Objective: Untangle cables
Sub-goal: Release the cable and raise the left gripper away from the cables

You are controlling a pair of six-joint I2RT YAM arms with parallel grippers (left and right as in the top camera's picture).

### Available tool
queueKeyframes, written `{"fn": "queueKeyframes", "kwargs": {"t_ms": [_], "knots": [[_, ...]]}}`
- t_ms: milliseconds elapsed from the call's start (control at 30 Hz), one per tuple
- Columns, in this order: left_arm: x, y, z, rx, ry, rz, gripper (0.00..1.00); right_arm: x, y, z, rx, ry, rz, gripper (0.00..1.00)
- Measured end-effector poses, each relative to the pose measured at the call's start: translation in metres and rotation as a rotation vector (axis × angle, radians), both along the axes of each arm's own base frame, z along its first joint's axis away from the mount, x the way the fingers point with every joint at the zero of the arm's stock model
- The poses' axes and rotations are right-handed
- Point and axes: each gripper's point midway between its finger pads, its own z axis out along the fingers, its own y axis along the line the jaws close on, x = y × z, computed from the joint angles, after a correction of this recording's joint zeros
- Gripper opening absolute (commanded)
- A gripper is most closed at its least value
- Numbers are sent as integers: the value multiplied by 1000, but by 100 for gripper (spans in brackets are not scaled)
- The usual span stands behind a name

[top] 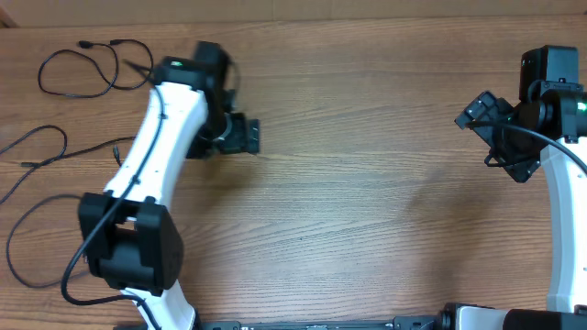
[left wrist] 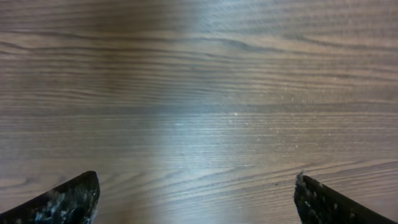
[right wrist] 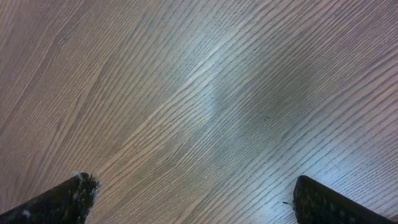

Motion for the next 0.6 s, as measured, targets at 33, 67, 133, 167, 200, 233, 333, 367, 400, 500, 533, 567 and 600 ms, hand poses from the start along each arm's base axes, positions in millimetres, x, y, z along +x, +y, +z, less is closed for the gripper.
{"fn": "queueKeyframes", "kwargs": {"t_ms": [33,67,133,167,200,233,333,367,400,500,533,567,600], "knots": [[-2,-5,0,13,1,-8,99,0,0,0,0,0,0,100],[-5,-9,0,28,4,-19,99,0,0,0,0,0,0,100],[-12,-12,2,60,12,-30,100,0,0,0,0,0,0,100],[-16,-10,8,79,6,-30,100,0,0,0,0,0,0,100],[-19,-9,13,91,-4,-28,100,0,0,0,0,0,0,100],[-21,-7,21,97,-26,-23,99,0,0,0,0,0,0,100],[-25,-1,61,89,-153,-3,100,0,1,0,8,-2,3,100],[-28,2,77,80,-207,3,99,0,2,0,11,-2,3,100],[-36,7,111,59,-317,17,100,1,3,0,15,-5,5,100],[-63,23,174,25,-534,64,100,11,5,4,31,-50,13,100],[-71,27,187,16,-577,76,100,11,8,4,47,-49,18,100],[-76,29,194,11,-601,87,100,11,11,4,63,-51,24,100],[-85,33,203,2,-629,100,100,12,14,4,76,-53,29,100]]}}
